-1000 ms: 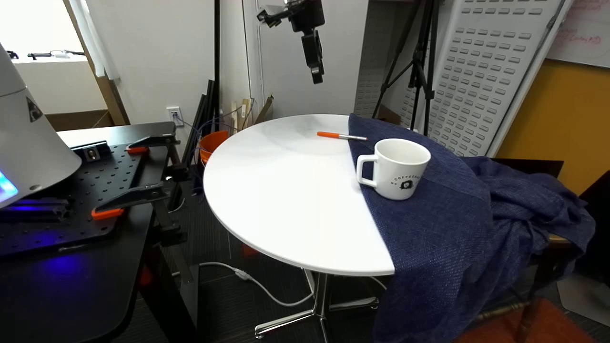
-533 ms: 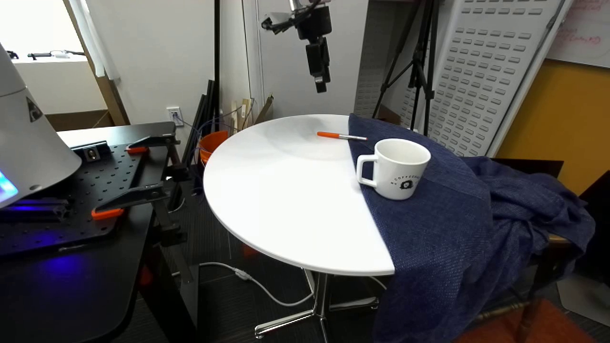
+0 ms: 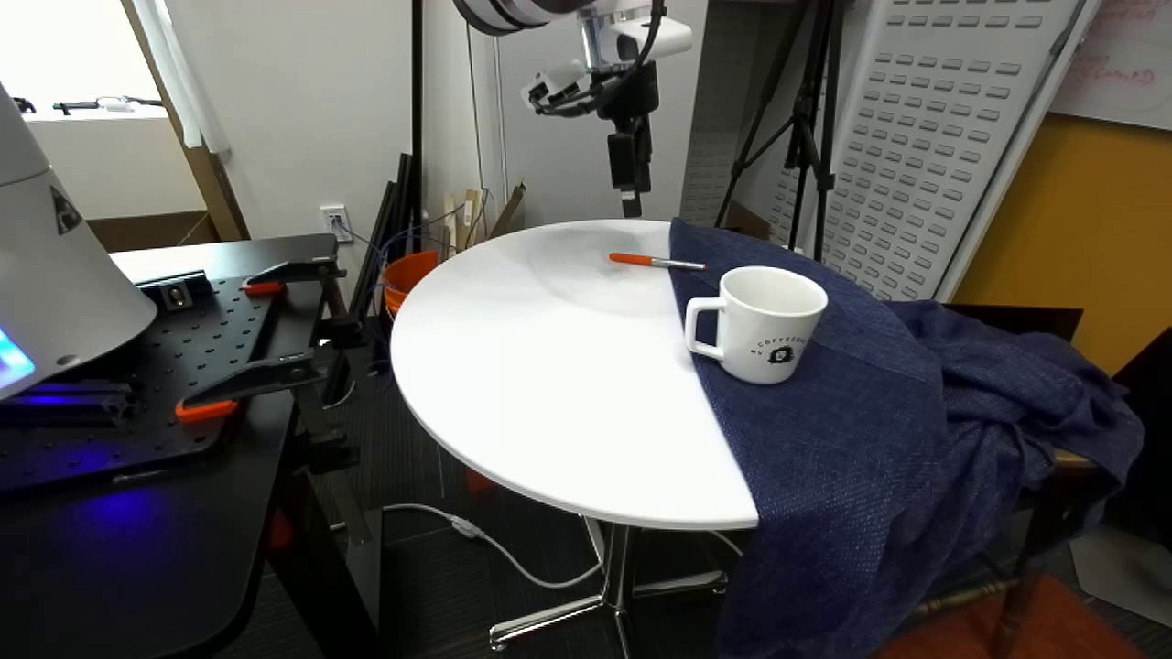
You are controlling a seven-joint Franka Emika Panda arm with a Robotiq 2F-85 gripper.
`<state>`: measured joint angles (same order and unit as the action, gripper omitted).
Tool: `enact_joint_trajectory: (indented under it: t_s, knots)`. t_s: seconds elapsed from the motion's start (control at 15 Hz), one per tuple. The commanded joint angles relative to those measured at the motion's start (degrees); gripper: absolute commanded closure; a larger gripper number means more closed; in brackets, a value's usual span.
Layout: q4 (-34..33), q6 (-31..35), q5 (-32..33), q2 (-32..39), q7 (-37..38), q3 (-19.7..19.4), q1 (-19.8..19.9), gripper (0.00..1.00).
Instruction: Put the orange pen in the white mug
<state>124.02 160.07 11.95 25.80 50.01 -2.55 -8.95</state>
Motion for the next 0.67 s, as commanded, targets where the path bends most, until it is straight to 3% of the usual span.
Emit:
enact_joint_trajectory:
  t_s: [0.0, 0.47, 0.6]
  knots:
    - [-3.9, 1.5, -4.6, 4.4, -4.5, -0.7, -0.3, 0.00]
    - [-8.4, 0.6, -11.2, 9.6, -10.3, -0.6, -0.4, 0.00]
    - [-9.1, 0.4, -12.5, 10.5, -11.2, -0.6, -0.4, 0.15]
